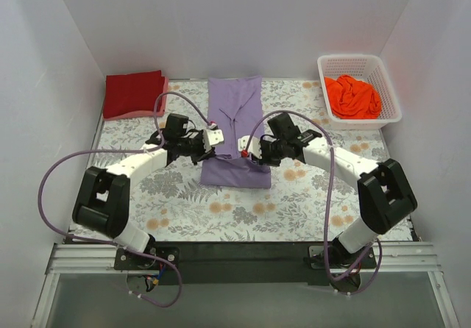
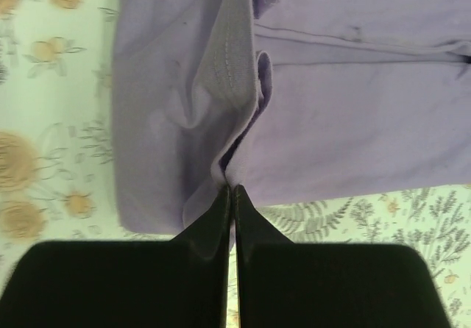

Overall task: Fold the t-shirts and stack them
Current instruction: Fold the tshirt

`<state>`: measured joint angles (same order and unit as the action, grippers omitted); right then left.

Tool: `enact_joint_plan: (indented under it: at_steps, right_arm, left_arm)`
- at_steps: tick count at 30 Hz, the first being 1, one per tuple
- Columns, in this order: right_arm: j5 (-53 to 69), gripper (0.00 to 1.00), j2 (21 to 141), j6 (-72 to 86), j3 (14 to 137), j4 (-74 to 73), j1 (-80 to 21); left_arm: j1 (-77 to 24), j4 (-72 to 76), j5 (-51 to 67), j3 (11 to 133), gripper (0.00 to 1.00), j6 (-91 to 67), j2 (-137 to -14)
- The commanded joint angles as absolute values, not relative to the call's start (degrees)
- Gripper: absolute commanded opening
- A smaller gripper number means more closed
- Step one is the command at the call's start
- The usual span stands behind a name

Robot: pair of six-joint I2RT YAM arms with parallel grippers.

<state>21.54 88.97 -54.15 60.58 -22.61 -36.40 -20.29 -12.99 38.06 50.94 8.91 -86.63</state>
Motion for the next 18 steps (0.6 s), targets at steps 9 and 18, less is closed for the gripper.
enact_joint_plan:
  at_steps: [9,18]
  right_arm:
    - [26.2,0.01,109.0,-62.8,82.8,-22.2,-28.3]
    - [26.7,0.01,120.0,-64.2,94.8,-22.3,-26.1]
  left_arm:
    - [-14.7,-6.1,40.9,68.6,0.00,14.4,-105.4]
    - [-13.1,-5.3,40.0,78.3,0.00,15.8,-115.6]
